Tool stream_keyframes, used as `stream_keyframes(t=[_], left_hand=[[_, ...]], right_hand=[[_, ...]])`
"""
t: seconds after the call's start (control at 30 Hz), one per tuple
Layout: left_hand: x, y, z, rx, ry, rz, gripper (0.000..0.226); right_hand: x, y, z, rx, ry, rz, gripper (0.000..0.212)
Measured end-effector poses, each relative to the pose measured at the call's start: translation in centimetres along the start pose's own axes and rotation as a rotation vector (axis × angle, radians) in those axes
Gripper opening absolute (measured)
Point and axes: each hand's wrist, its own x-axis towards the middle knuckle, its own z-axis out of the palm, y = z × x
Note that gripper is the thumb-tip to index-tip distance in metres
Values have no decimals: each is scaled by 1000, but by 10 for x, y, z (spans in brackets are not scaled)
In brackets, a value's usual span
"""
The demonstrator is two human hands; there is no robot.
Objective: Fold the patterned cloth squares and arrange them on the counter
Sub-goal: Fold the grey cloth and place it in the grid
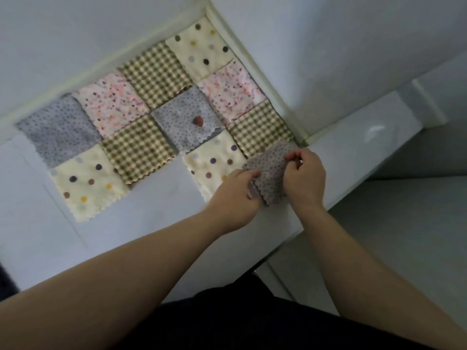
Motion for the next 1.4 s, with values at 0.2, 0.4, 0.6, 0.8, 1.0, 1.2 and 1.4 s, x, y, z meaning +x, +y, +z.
stream_keyframes(t=[0.2, 0.4, 0.6, 0.8, 1.0, 1.2, 1.4], left_hand=[[32, 22, 9, 24, -110, 5, 67], [45, 14, -2, 279, -158, 56, 62], [44, 18, -7, 641, -27, 319, 47], [44, 13, -2, 977, -72, 485, 53], [37, 8, 0, 1098, -61, 522, 56], [41, 8, 0, 1093, -143, 534, 62], [43, 9, 0, 1050, -142, 588, 59]], right_hand=[[20, 27, -17, -31, 65, 28, 20], [20, 36, -7, -84, 35, -49, 21], [24, 39, -1, -255, 112, -183, 21], [18, 35, 3, -404, 231, -198, 31], [19, 33, 8, -369, 115, -378, 45], [18, 37, 12, -429, 46, -376, 50], [17, 34, 8, -464, 33, -328, 55]])
